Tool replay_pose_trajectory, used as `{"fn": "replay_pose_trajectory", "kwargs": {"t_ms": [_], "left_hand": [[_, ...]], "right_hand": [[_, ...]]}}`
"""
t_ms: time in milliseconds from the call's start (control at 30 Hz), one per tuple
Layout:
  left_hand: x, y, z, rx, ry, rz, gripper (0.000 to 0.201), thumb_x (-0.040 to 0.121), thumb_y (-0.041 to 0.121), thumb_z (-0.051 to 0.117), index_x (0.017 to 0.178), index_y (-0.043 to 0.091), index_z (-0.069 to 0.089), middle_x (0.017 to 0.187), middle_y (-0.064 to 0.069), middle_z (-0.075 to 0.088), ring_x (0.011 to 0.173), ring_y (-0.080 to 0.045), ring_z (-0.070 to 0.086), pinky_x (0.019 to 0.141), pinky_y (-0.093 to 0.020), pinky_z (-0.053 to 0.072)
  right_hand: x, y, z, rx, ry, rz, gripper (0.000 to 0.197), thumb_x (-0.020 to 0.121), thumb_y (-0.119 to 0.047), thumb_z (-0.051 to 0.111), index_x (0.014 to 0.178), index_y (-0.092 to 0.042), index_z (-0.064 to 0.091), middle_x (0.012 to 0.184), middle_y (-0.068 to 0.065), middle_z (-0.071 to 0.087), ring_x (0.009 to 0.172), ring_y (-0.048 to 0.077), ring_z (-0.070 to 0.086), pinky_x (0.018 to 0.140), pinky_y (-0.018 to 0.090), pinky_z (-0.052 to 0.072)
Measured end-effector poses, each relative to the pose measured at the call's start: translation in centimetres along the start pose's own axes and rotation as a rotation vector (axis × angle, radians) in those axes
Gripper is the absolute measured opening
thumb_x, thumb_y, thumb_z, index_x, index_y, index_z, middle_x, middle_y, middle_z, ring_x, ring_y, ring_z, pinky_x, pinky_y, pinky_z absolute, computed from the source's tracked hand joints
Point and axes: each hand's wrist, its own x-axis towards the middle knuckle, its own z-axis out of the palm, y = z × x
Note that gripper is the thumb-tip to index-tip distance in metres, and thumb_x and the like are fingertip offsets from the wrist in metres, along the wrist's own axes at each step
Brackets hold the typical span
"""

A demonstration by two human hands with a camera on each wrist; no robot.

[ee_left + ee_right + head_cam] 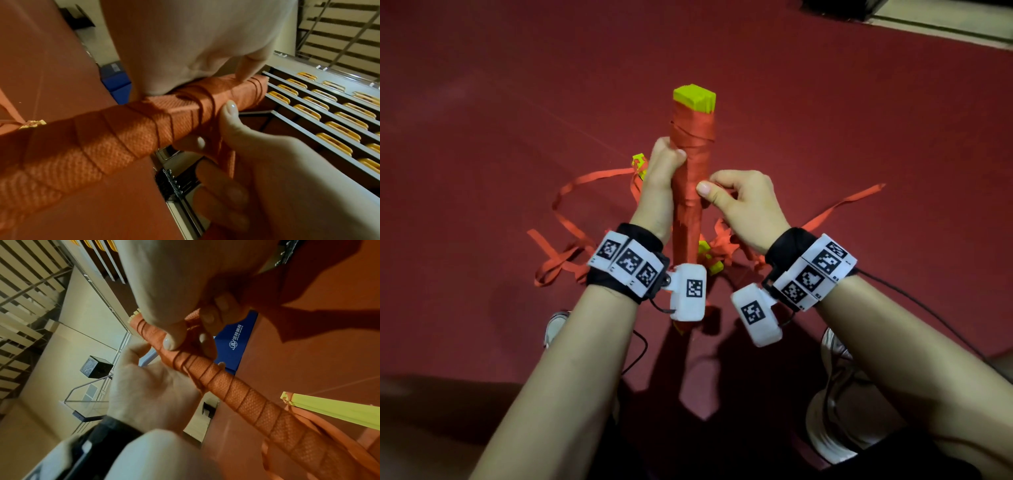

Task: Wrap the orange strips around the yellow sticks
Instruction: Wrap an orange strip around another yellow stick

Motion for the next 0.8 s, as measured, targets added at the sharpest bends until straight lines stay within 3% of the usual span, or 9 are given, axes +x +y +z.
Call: {"fn": "replay_pose_trajectory", "kwargs": {"t_ms": [67,133,200,300,367,433,533,667,800], "left_hand": [[0.0,-0.5,0.1,0.080,0.016,-0.003,0.021,0.075,0.039,0.058,0.088,0.023,0.053,0.082,0.004,0.049,0.074,-0.010,0.050,0.069,-0.027,0.045],[0.4,-1.1,-0.2,0.203,-0.033,-0.016,0.019,0.075,0.046,0.067,0.089,0.037,0.058,0.101,-0.004,0.049,0.096,-0.018,0.053,0.089,-0.039,0.048],[0.5,-1.2,-0.3,0.400,-0.058,0.015,0.037,0.073,0.050,0.079,0.099,0.044,0.053,0.114,-0.008,0.053,0.110,-0.020,0.056,0.103,-0.047,0.048],[0.9,-1.3,-0.7,0.399,-0.040,0.081,0.041,0.083,0.024,0.083,0.108,0.017,0.051,0.092,-0.004,0.061,0.080,-0.014,0.063,0.076,-0.036,0.060],[0.9,-0.9,-0.8,0.293,-0.075,0.057,0.031,0.086,0.011,0.079,0.102,0.011,0.052,0.077,0.001,0.061,0.064,-0.015,0.060,0.058,-0.032,0.055],[0.7,-0.3,-1.1,0.260,-0.090,0.045,0.030,0.081,0.017,0.082,0.096,0.012,0.056,0.074,0.004,0.064,0.067,-0.016,0.061,0.064,-0.033,0.056],[0.2,0.2,-1.2,0.256,-0.102,0.064,0.047,0.071,0.028,0.086,0.106,0.005,0.064,0.090,-0.011,0.068,0.085,-0.026,0.064,0.086,-0.047,0.056],[0.1,1.0,-1.1,0.356,-0.163,0.099,0.040,0.075,0.014,0.088,0.108,0.006,0.067,0.090,-0.003,0.069,0.086,-0.013,0.066,0.083,-0.027,0.056],[0.4,1.7,-1.5,0.415,-0.157,0.132,0.046,0.072,0.014,0.089,0.110,-0.002,0.066,0.103,-0.021,0.073,0.089,-0.013,0.067,0.086,-0.029,0.055]], "right_hand": [[0.0,-0.1,-0.1,-0.027,0.024,0.000,0.044,0.096,-0.038,0.060,0.071,-0.003,0.066,0.060,0.016,0.056,0.062,0.033,0.051,0.065,0.038,0.042],[-0.1,-0.2,-0.2,-0.055,0.028,-0.009,0.042,0.098,-0.031,0.058,0.071,0.001,0.064,0.055,0.012,0.052,0.060,0.028,0.047,0.063,0.038,0.032],[-0.1,-0.1,-0.3,-0.071,0.027,-0.012,0.032,0.097,-0.020,0.055,0.074,0.000,0.064,0.054,0.002,0.050,0.058,0.021,0.046,0.062,0.034,0.028],[0.0,-0.3,-0.9,-0.115,-0.075,-0.038,0.025,0.098,-0.012,0.049,0.084,0.000,0.067,0.056,-0.013,0.056,0.056,0.008,0.053,0.066,0.033,0.041],[0.3,-0.6,-1.6,-0.147,-0.170,-0.066,0.023,0.096,-0.004,0.047,0.089,-0.004,0.068,0.058,-0.029,0.059,0.054,-0.001,0.055,0.065,0.020,0.043],[0.6,-0.8,-1.9,-0.180,-0.156,-0.086,0.024,0.087,-0.006,0.044,0.089,-0.007,0.068,0.057,-0.019,0.059,0.054,0.006,0.052,0.067,0.027,0.046],[0.8,-0.6,-1.7,-0.241,-0.049,-0.089,0.018,0.075,-0.020,0.041,0.081,-0.021,0.059,0.062,-0.003,0.052,0.064,0.027,0.048,0.068,0.042,0.047],[0.8,-0.7,-1.3,-0.293,0.030,-0.011,0.010,0.070,-0.024,0.041,0.065,-0.029,0.035,0.058,-0.001,0.044,0.066,0.036,0.043,0.063,0.039,0.039],[0.9,-1.0,-1.6,-0.245,0.095,0.055,0.012,0.071,-0.025,0.044,0.082,-0.023,0.049,0.068,0.002,0.067,0.074,0.034,0.062,0.075,0.043,0.051]]}}
